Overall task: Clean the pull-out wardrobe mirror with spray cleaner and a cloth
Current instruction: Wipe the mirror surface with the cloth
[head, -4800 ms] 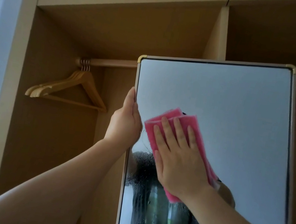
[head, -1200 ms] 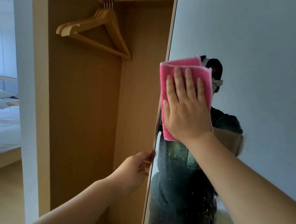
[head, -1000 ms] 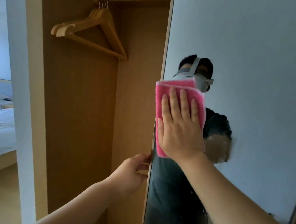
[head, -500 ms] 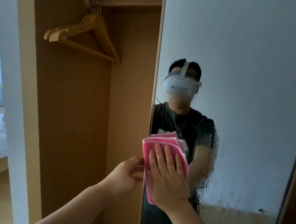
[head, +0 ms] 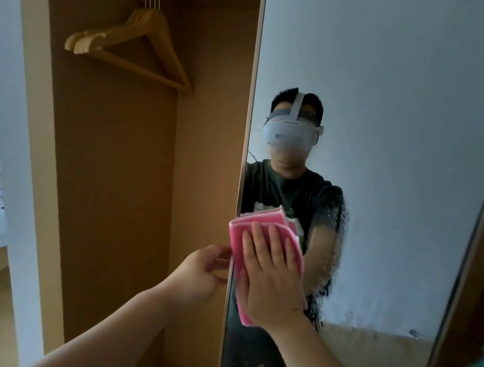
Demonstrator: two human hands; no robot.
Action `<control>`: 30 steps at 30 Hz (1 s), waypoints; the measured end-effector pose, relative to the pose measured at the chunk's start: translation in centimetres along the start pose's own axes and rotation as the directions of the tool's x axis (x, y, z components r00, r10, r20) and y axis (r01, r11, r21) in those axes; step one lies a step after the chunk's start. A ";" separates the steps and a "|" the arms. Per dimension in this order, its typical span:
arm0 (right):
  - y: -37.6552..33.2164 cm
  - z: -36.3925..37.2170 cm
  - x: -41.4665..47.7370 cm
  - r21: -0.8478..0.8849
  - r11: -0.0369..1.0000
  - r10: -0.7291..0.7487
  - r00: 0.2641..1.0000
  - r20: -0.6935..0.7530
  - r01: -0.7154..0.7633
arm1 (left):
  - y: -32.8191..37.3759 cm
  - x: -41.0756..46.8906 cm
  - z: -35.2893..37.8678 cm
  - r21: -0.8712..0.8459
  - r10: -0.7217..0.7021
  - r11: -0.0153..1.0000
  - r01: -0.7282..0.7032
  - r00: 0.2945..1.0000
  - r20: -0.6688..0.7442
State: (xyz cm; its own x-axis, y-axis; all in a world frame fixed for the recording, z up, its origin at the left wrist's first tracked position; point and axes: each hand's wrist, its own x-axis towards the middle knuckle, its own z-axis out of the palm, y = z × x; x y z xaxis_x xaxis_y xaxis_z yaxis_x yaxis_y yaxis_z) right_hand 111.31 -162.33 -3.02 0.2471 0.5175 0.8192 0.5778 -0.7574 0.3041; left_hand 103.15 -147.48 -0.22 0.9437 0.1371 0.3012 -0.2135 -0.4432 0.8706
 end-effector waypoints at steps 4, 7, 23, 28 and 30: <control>2.8 -2.2 3.9 -0.012 0.998 0.063 0.996 -0.070 -0.064 | 0.3 0.2 -0.1 0.016 -0.025 1.000 0.026 1.000 -0.005; 5.0 -3.6 6.1 -0.063 0.998 0.005 0.994 -0.111 -0.012 | 1.0 0.1 -0.1 0.082 -0.029 0.996 0.030 0.999 -0.014; 8.8 -6.3 9.0 -0.156 0.986 -0.084 0.988 -0.133 0.063 | 1.8 0.1 0.3 0.317 0.033 0.948 0.006 0.992 -0.119; 8.6 -5.4 7.6 -0.143 0.990 -0.048 0.984 -0.170 0.024 | 2.1 0.1 0.5 0.368 0.026 0.929 0.032 0.988 -0.153; 8.4 -5.0 6.7 -0.132 0.991 -0.037 0.985 -0.170 0.014 | 2.3 0.1 0.6 0.378 0.020 0.925 0.044 0.987 -0.162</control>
State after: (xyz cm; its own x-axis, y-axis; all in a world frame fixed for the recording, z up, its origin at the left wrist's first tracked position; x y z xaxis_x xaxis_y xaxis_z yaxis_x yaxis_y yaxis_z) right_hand 113.93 -167.24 7.49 0.0896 0.4698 0.8782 0.4737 -0.7958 0.3773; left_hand 102.95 -148.98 1.56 0.8857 0.2702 0.3776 -0.0607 -0.7388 0.6711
